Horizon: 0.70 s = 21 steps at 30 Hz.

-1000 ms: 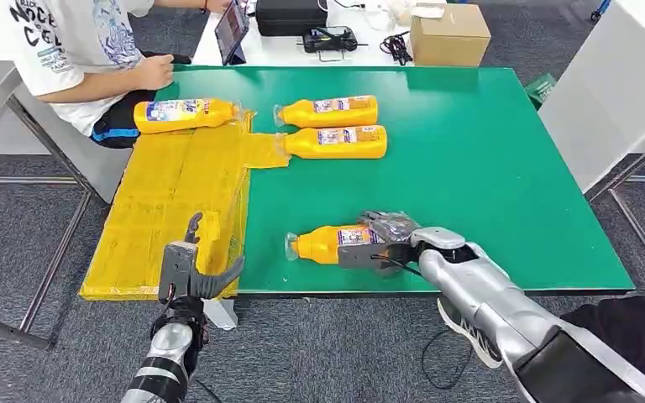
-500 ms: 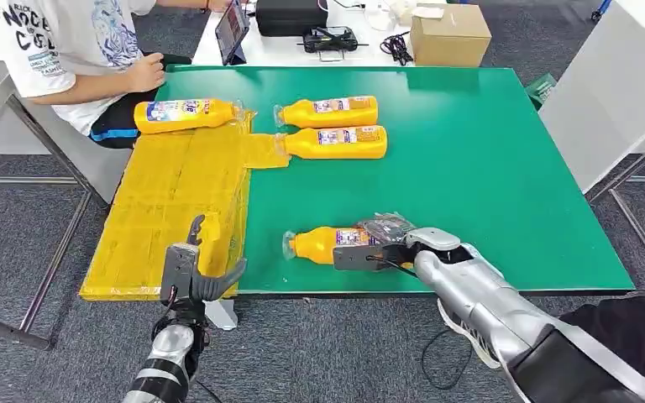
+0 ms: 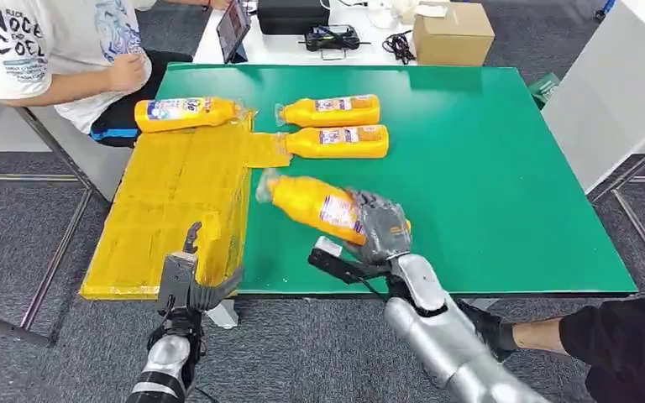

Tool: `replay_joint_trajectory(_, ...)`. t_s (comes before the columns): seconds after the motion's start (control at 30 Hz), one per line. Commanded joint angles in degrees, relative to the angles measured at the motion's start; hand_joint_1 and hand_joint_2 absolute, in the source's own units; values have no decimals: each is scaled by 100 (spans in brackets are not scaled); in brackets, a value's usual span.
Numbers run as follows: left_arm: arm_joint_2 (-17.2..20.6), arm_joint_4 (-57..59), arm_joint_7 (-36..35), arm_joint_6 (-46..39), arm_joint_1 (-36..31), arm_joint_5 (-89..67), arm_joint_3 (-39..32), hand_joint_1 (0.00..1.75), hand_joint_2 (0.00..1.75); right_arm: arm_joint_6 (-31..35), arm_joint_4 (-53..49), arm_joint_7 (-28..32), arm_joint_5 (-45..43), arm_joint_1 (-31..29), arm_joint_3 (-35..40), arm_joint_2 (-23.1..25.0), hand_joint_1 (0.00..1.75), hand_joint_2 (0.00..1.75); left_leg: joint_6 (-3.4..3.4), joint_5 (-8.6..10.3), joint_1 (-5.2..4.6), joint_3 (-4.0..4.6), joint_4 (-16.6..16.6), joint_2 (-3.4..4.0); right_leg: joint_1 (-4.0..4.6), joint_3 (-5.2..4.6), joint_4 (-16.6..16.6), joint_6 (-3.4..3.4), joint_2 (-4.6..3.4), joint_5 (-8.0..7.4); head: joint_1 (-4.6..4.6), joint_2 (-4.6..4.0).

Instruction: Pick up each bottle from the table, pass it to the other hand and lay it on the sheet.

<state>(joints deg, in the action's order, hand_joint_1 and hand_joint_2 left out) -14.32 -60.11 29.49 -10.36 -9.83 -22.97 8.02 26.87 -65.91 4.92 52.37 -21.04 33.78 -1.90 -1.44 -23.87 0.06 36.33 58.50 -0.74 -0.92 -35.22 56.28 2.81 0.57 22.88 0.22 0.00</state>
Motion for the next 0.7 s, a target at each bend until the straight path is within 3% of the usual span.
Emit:
replay_joint_trajectory(0.03, -91, -111, -22, 149, -50, 292, -46, 0, 175, 1045, -2224, 1157, -857, 1080, -2469, 843, 175, 175, 4, -8, 2, -14, 2, -9, 3, 18, 1, -7, 11, 11, 2, 0)
replay_joint_trajectory(0.33, -15, -486, -480, 1489, 110, 1802, 154, 0, 175, 961, -1878, 1604, -1305, 1256, -2794, 958, 175, 175, 4, -8, -11, -22, -4, 14, -6, 19, -6, -8, -2, 4, 4, 0)
replay_joint_trajectory(0.5, 347, -971, -592, 2916, 303, 3257, 730, 0, 175, -144, -1218, 2234, -2115, 1495, -2601, 1012, 175, 175, 3, -11, -7, -30, -7, 27, -2, 24, -10, -8, -12, 4, 2, 0)
replay_joint_trajectory(0.57, 446, -1130, -576, 3137, 333, 3507, 929, 0, 175, -370, -886, 2434, -2067, 1586, -2391, 1085, 175, 175, 4, -11, -5, -33, -10, 26, 0, 27, -13, -8, -14, 3, 4, 0)
replay_joint_trajectory(0.6, 489, -1184, -581, 3269, 335, 3614, 1029, 0, 175, -482, -732, 2521, -2034, 1613, -2248, 1110, 175, 175, 12, -28, 1, -76, -14, 35, 7, 68, -20, -20, -22, 18, 2, 0)
replay_joint_trajectory(0.63, 501, -1202, -580, 3267, 336, 3620, 1070, 0, 175, -477, -659, 2558, -2021, 1628, -2207, 1147, 175, 175, 6, -15, -2, -42, -12, 37, 3, 34, -16, -11, -25, 4, 2, 0)
replay_joint_trajectory(0.7, 495, -1208, -580, 3264, 335, 3624, 1089, 0, 175, -434, -623, 2595, -2005, 1646, -2180, 1192, 175, 175, 12, -26, 2, -69, -15, 45, 7, 58, -17, -19, -31, 12, 2, 0)
